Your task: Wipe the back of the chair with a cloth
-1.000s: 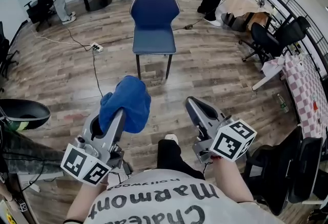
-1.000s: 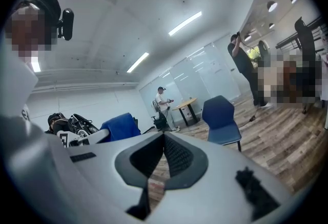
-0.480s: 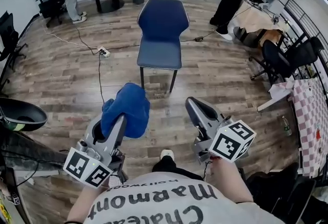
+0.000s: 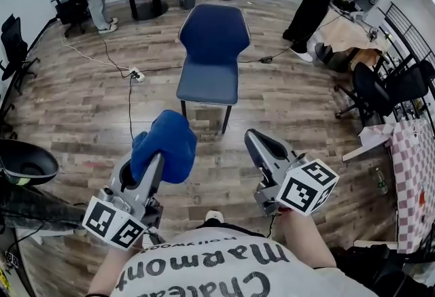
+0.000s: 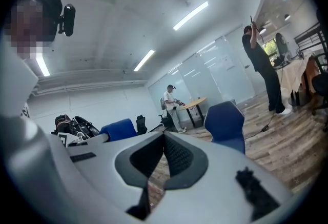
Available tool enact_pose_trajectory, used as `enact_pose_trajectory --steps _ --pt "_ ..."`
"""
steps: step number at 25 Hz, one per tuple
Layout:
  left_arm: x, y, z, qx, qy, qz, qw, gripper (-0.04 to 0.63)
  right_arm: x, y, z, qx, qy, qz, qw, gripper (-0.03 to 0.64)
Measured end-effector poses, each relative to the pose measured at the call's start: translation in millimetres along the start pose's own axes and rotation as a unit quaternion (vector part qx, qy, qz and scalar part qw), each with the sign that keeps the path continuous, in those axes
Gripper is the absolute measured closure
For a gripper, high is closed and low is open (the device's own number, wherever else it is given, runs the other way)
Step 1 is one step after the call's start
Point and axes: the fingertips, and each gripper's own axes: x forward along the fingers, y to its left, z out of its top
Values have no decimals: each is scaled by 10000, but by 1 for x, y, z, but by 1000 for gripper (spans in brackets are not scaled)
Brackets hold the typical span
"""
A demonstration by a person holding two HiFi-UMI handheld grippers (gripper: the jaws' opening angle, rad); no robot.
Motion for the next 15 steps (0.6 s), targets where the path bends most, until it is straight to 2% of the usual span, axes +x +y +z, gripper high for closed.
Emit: enact_pose_trajectory --steps 6,15 --pt "38 3 -9 28 -63 90 9999 505 -1 -43 9 -13 1 -48 10000 603" --pt "79 1 -20 80 -19 -4 10000 505 2 -85 15 11 -114 -197 9997 603"
